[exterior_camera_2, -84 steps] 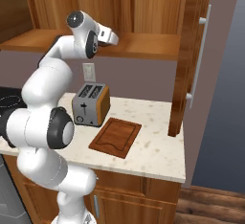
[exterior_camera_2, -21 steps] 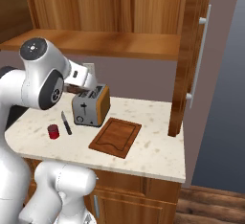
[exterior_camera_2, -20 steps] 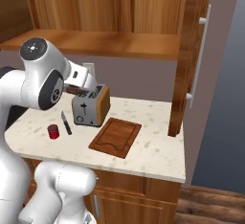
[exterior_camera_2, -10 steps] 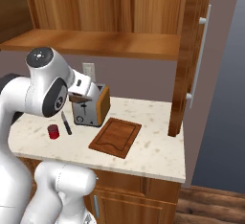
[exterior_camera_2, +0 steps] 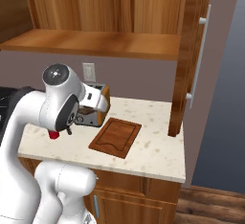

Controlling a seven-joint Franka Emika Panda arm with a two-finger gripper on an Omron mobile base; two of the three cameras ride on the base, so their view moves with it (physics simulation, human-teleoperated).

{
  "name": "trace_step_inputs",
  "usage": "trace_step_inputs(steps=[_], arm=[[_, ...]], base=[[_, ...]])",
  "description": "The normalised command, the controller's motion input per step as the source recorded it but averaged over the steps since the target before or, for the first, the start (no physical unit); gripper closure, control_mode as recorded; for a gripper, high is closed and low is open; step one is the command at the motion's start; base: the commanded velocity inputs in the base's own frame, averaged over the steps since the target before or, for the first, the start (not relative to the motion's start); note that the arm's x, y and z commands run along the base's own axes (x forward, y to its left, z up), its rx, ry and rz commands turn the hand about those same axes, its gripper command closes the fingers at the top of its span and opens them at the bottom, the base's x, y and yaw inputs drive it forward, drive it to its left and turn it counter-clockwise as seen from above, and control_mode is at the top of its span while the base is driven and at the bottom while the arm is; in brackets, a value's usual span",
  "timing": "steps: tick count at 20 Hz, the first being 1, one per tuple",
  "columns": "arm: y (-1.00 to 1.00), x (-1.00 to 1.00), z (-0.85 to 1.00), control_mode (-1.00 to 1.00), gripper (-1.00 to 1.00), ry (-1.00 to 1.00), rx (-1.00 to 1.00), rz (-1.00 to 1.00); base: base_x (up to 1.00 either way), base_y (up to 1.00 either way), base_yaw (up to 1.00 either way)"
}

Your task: Pick the bread, place it on the cutting board, pick the jam, place it on the counter, and close the cabinet.

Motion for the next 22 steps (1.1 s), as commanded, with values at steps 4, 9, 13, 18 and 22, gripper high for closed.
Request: trace_step_inputs(steps=[4, 9, 13, 18, 22], arm=[[-0.03, 0.0, -0.37, -1.0, 1.0, 0.0, 0.0, 0.02], [0.0, 0.0, -0.33, -1.0, 1.0, 0.0, 0.0, 0.01], [0.0, 0.0, -0.29, -1.0, 1.0, 0.0, 0.0, 0.0], [0.0, 0.07, -0.25, -1.0, 1.0, 0.0, 0.0, 0.0], [0.0, 0.09, -0.2, -1.0, 1.0, 0.0, 0.0, 0.0]], base=[[0.0, 0.0, 0.0], [0.0, 0.0, 0.0], [0.0, 0.0, 0.0], [0.0, 0.0, 0.0], [0.0, 0.0, 0.0]])
